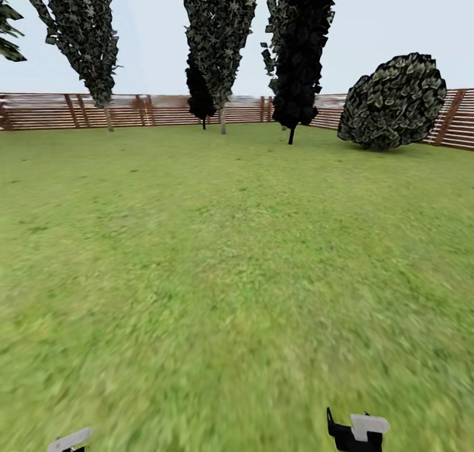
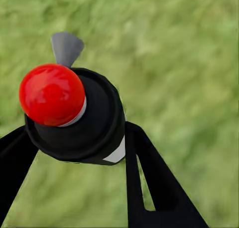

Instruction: In the garden, pick up the pesticide atomizer on the floor and spray pesticide onto both trees until each tree trunk is fully covered.

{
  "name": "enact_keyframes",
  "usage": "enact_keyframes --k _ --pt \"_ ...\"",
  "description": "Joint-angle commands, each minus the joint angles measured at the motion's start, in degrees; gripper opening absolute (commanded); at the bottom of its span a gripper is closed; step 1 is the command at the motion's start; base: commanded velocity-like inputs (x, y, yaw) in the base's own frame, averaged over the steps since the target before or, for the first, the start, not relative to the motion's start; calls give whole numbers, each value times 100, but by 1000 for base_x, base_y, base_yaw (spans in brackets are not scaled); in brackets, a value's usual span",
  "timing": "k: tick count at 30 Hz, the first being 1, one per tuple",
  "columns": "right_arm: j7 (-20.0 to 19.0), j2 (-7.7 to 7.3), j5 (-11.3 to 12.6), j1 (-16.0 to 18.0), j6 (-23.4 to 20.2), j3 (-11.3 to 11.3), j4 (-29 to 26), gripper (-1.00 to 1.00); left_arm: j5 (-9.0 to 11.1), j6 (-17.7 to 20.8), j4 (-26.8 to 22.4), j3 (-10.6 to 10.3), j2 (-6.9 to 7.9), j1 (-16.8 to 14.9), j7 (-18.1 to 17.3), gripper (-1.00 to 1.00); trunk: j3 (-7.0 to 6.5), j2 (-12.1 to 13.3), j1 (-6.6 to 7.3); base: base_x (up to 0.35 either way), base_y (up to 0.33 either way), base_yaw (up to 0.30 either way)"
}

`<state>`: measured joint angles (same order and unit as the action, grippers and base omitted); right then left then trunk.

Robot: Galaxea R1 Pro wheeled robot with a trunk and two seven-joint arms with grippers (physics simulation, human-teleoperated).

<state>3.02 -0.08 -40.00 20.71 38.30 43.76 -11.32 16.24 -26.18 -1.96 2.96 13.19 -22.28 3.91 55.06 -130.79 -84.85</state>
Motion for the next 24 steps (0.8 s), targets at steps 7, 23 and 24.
enact_keyframes --k 7,23,24 --pt "32 -1 -61 3 20 28 6 100 -6 -19 3 29 -1 -5 160 -100 5 -2 -1 272 191 280" --pt "32 -1 -61 3 20 28 4 100 -6 -19 3 29 -1 -5 172 -100 5 -2 -1 194 257 280" --pt "32 -1 -61 3 20 28 6 100 -6 -19 3 29 -1 -5 172 -100 5 -2 -1 183 263 280"
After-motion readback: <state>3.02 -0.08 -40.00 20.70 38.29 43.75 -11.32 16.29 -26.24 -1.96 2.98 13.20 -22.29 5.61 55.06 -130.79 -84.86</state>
